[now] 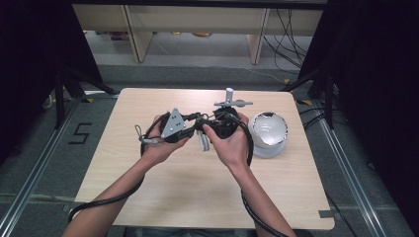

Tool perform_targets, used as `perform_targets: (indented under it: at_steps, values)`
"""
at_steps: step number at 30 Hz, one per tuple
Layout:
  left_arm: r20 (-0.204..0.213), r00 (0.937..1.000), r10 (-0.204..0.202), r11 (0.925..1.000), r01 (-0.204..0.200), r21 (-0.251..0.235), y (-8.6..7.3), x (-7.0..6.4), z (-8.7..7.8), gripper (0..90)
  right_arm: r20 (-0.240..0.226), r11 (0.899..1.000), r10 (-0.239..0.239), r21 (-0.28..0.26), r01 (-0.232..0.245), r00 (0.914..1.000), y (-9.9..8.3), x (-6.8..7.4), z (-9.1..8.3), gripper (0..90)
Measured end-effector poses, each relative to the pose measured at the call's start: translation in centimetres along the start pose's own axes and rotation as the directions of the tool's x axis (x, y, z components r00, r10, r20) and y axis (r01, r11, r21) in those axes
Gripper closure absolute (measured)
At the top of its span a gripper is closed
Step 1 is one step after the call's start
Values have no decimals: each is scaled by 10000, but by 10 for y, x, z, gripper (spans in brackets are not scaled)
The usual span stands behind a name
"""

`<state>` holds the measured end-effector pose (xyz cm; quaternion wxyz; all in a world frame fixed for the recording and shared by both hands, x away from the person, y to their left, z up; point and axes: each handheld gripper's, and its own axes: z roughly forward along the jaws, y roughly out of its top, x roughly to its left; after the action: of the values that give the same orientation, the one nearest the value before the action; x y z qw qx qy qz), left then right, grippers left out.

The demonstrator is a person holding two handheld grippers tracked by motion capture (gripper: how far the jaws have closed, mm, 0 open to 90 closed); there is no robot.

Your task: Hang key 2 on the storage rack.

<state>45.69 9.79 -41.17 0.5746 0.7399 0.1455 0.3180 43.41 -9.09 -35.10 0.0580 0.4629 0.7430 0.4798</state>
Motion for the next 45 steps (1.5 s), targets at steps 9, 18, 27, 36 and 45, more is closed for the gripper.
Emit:
perform_targets:
  at_steps: [9,18,27,36,45]
  values:
    - [-69,9991,-412,9986,410,-322,-6,5,4,755,-147,9836,-101,-1801,73,9998,-12,-11,-37,599]
    - [-536,9964,-662,9966,633,-529,-7,8,3,817,394,9789,665,-1962,-576,9970,-38,-41,-62,604]
    - [-246,9947,-997,9912,972,-898,-7,17,6,819,795,9839,848,-1641,-709,9932,-65,-56,-70,604]
    - [-107,9947,-1022,9917,1010,-791,-13,33,21,858,937,9826,1404,-1356,-1271,9856,-99,-70,-68,607]
    - [-73,9883,-1521,9875,1517,-424,-15,36,28,861,921,9790,1721,-1261,-1600,9808,-108,-77,-65,609]
